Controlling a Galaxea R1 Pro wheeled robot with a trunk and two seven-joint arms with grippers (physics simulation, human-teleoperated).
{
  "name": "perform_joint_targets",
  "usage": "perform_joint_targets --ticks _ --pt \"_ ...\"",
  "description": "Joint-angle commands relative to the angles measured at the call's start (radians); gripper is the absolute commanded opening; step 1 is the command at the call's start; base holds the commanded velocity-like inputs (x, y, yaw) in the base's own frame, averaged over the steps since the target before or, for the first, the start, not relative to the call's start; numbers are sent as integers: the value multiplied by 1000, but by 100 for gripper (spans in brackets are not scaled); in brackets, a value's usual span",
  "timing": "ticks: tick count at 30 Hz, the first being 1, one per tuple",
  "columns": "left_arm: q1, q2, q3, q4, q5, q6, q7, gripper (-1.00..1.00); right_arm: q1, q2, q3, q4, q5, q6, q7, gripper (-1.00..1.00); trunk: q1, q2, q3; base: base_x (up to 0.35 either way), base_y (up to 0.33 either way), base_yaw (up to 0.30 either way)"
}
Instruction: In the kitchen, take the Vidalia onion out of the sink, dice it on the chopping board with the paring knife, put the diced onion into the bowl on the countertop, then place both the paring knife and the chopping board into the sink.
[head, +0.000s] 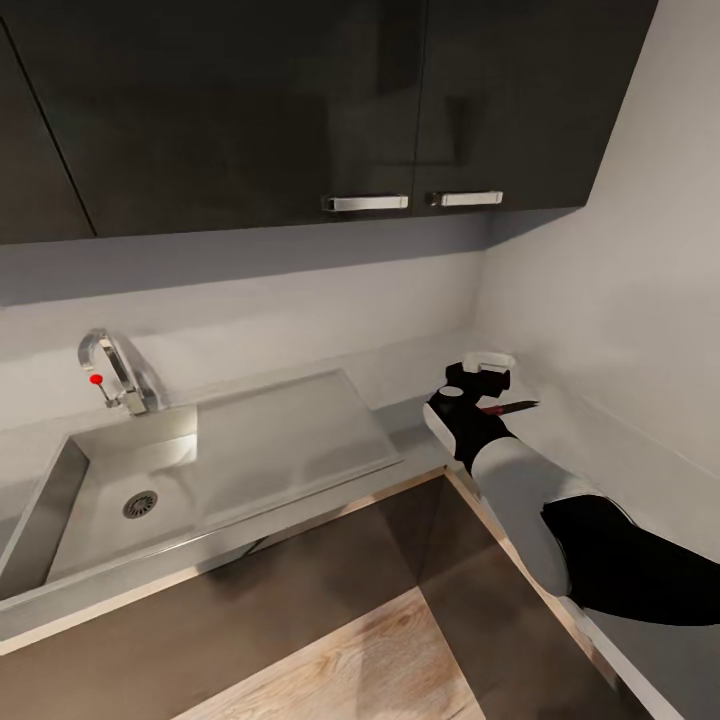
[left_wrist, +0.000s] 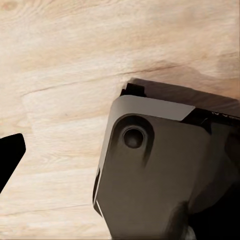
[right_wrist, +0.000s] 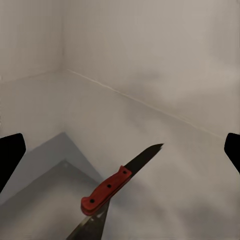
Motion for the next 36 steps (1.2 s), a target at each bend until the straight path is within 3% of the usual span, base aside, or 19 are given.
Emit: perform_joint_targets --ticks 1,7,14,17,25,36 --pt "1 0 1 2 5 24 1 100 -1 0 6 1 -5 0 -4 100 1 -2 -2 0 0 0" --pt "3 0 1 0 5 100 0 100 -1 2 5 1 -13 3 -5 100 1 -2 -2 43 0 0" --pt "4 -2 1 0 6 115 0 100 -1 1 5 57 -129 1 -6 100 1 -2 -2 211 0 0" --pt "4 -5 1 0 6 115 0 100 -1 1 5 64 -154 -1 -7 100 1 -2 -2 249 0 0" --pt "5 -8 1 0 6 115 0 100 -1 -3 5 67 -167 -2 -8 100 1 -2 -2 235 0 0" --pt "5 -8 1 0 6 116 0 100 -1 -5 5 67 -197 -1 -7 100 1 -2 -6 35 0 0"
